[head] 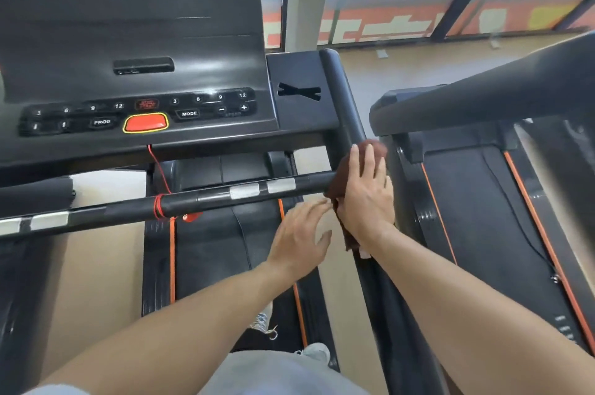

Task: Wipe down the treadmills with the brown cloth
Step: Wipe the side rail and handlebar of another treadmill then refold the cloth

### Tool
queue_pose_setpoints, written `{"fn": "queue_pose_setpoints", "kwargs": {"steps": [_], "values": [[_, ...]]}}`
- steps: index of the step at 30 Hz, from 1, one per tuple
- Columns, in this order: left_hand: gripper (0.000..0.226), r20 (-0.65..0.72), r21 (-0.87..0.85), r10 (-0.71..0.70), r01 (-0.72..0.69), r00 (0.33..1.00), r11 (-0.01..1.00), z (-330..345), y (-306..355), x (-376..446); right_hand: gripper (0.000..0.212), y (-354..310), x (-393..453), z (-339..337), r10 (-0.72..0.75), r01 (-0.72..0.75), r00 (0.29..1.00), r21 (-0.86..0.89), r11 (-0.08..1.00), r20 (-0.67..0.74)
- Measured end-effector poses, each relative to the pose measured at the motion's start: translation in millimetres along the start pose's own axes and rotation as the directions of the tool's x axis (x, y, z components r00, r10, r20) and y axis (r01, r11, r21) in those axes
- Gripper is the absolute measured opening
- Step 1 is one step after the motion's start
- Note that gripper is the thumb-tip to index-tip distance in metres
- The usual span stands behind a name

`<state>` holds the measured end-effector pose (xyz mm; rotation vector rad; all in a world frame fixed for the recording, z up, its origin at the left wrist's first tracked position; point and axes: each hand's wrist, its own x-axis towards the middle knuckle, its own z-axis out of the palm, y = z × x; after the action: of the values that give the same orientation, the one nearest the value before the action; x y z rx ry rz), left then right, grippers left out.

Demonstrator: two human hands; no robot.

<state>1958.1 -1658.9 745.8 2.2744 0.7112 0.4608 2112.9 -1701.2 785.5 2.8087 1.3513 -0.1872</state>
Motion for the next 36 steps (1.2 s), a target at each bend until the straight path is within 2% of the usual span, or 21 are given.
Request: {"fn": "queue_pose_setpoints", "kwargs": {"steps": [1, 3, 4, 6, 8, 14, 17, 20, 22, 24, 26, 27, 28, 29, 30, 31, 32, 36], "values": [[0.059, -0.053, 0.062, 0.068, -0.065, 0.996, 0.996, -7.6, -4.8, 10.7, 0.113, -0.5, 6.5, -1.8, -0.029, 0.029, 0.999, -0.005, 1.0, 0.018], [0.069, -0.051, 0.228, 0.128, -0.113, 0.991, 0.967, -19.7, -10.4, 35.2, 0.115, 4.3, 16.5, -5.7, -0.079, 0.078, 0.996, 0.041, 0.996, 0.038], [0.075, -0.001, 0.322, 0.103, -0.098, 0.995, 0.942, -22.4, -11.8, 46.7, 0.116, 9.1, 21.1, -8.4, -0.092, 0.087, 0.995, 0.091, 0.992, 0.049], [0.083, 0.153, 0.482, -0.057, -0.024, 0.987, 0.876, -21.3, -8.3, 64.6, 0.118, 17.7, 30.1, -16.7, -0.082, 0.059, 0.992, 0.211, 0.976, 0.1], [0.079, 0.228, 0.582, -0.192, 0.024, 0.954, 0.813, -14.5, -1.5, 77.5, 0.12, 23.6, 36.5, -23.1, -0.068, 0.02, 0.987, 0.301, 0.953, 0.149], [0.033, 0.343, 0.602, -0.231, -0.025, 0.91, 0.798, -18.1, -4.2, 124.0, 0.125, 32.2, 40.7, -23.6, -0.047, -0.069, 0.976, 0.508, 0.858, 0.212], [0.028, 0.317, 0.61, -0.245, 0.001, 0.916, 0.792, -11.8, -6.8, 125.3, 0.123, 30.8, 36.1, -24.1, 0.011, -0.124, 0.978, 0.54, 0.832, 0.208], [0.042, 0.272, 0.663, -0.245, 0.003, 0.931, 0.749, -5.4, -1.7, 117.8, 0.117, 21.4, 18.8, -19.7, 0.164, -0.22, 0.973, 0.449, 0.866, 0.161], [0.067, 0.205, 0.712, -0.214, 0.005, 0.955, 0.702, -3.4, 1.9, 106.9, 0.117, 9.9, 2.5, -16.1, 0.258, -0.281, 0.959, 0.303, 0.911, 0.114], [0.081, 0.184, 0.771, -0.171, -0.035, 0.968, 0.636, -3.8, 8.6, 88.1, 0.121, 1.8, -17.4, -9.2, 0.272, -0.279, 0.96, 0.19, 0.941, 0.064], [0.08, 0.244, 0.768, -0.06, -0.156, 0.968, 0.621, 12.2, 8.0, 51.5, 0.123, 1.6, -39.2, -1.2, 0.248, -0.25, 0.968, 0.111, 0.962, 0.037], [0.081, 0.253, 0.693, 0.028, -0.201, 0.967, 0.692, 25.3, 8.6, 25.9, 0.122, 4.1, -52.1, 3.6, 0.227, -0.228, 0.974, 0.075, 0.971, 0.024], [0.082, 0.231, 0.512, 0.095, -0.205, 0.968, 0.834, 36.6, 12.4, -1.4, 0.119, 7.5, -66.1, 9.5, 0.205, -0.205, 0.979, 0.041, 0.978, 0.001], [0.081, 0.197, 0.195, 0.084, -0.123, 0.977, 0.973, 41.3, 25.0, -26.4, 0.113, 11.5, -80.5, 15.3, 0.185, -0.185, 0.982, 0.015, 0.983, -0.029], [0.078, 0.195, -0.145, -0.01, 0.039, 0.981, 0.989, 41.6, 43.9, -49.3, 0.107, 15.7, -95.5, 19.7, 0.168, -0.168, 0.984, 0.001, 0.986, -0.056], [0.074, 0.225, -0.366, -0.112, 0.19, 0.968, 0.911, 45.1, 61.0, -69.7, 0.101, 20.6, -110.3, 23.7, 0.152, -0.153, 0.986, -0.004, 0.988, -0.073], [0.07, 0.268, -0.502, -0.195, 0.31, 0.943, 0.808, 50.2, 76.9, -86.7, 0.098, 25.6, -125.5, 26.1, 0.138, -0.139, 0.987, -0.003, 0.99, -0.083], [0.059, 0.368, -0.697, -0.414, 0.541, 0.833, 0.47, 75.4, 100.2, -130.8, 0.097, 46.6, -189.2, 29.9, 0.103, -0.101, 0.992, 0.034, 0.994, -0.066]]}}
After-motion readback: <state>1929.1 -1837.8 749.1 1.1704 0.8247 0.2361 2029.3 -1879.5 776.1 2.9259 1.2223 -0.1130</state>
